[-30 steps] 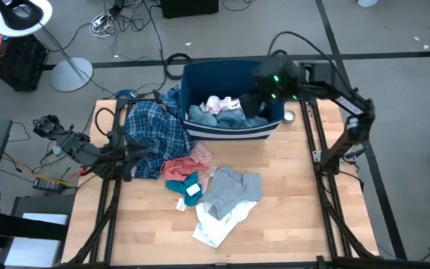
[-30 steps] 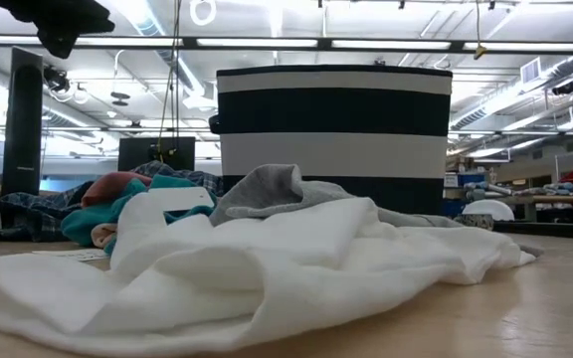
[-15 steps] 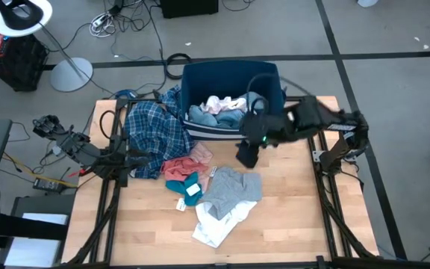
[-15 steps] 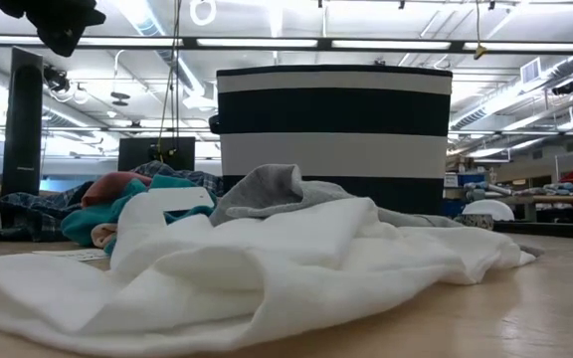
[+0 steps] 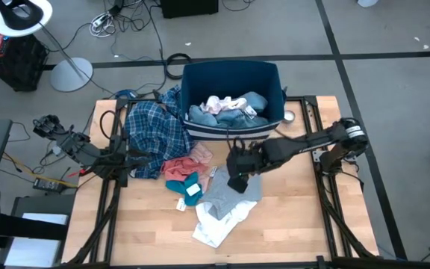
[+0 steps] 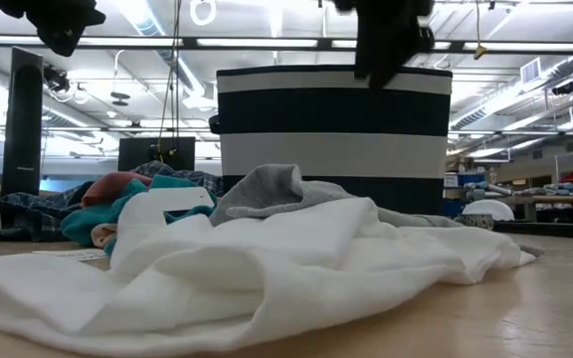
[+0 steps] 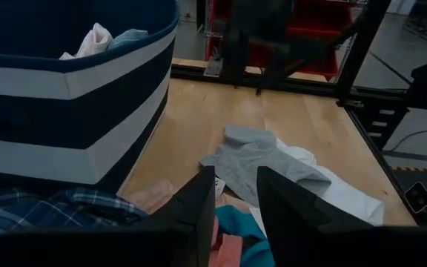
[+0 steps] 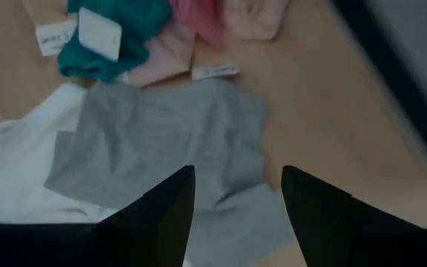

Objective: Sort clothes
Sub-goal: Put the gray shorts into the blue bin

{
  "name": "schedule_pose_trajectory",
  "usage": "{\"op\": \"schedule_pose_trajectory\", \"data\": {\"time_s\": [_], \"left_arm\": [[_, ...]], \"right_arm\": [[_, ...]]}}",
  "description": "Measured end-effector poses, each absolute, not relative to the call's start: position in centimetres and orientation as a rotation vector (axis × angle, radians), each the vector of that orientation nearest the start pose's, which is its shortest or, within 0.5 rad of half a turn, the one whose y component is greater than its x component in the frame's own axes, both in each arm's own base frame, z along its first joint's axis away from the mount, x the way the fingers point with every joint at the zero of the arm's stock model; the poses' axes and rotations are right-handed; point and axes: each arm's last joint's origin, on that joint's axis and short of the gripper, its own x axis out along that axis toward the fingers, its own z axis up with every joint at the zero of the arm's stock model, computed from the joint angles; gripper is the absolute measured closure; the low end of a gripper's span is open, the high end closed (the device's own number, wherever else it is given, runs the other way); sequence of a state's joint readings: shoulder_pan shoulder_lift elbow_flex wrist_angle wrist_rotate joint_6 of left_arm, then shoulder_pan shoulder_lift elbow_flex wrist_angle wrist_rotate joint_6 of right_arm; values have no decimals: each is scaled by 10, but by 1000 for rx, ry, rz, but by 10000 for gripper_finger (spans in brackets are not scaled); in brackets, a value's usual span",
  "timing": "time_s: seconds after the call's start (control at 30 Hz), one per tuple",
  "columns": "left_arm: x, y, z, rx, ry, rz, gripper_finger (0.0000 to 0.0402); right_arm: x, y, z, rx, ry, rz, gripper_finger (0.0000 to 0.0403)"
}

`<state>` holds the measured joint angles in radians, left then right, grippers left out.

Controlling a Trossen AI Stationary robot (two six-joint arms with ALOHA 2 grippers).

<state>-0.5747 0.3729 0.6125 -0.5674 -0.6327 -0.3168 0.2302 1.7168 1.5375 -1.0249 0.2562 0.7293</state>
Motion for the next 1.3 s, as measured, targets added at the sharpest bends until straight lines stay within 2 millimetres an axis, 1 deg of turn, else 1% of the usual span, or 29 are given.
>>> {"op": "schedule_pose_trajectory", "data": {"time_s": [0.23,0.43,0.6,0.77,0.87,0.97,1.0,1.03,1.07,1.17,1.2,1.3], "left_arm": [[80,-31,287,-129,257,100,294],[80,-31,287,-130,257,101,294],[80,-31,287,-129,255,110,294],[80,-31,287,-129,254,111,294],[80,-31,287,-132,253,113,294],[80,-31,287,-132,253,113,294],[80,-31,287,-133,253,113,294],[80,-31,287,-133,253,112,294],[80,-31,287,-133,253,113,294],[80,-31,287,-133,253,113,294],[80,-31,287,-133,253,113,294],[80,-31,287,-133,253,113,294]], "right_arm": [[333,73,229,394,1083,-444,207],[325,73,188,458,1072,-394,216],[313,70,162,480,1083,-410,223],[299,68,143,489,1130,-440,238],[292,67,137,507,1139,-454,269],[288,69,135,507,1172,-451,334],[287,71,135,502,1176,-447,362],[287,73,137,504,1176,-433,382],[286,75,139,507,1183,-416,389],[284,78,148,503,1214,-419,393],[284,78,154,495,1218,-424,396],[285,83,182,463,1160,-433,398]]}}
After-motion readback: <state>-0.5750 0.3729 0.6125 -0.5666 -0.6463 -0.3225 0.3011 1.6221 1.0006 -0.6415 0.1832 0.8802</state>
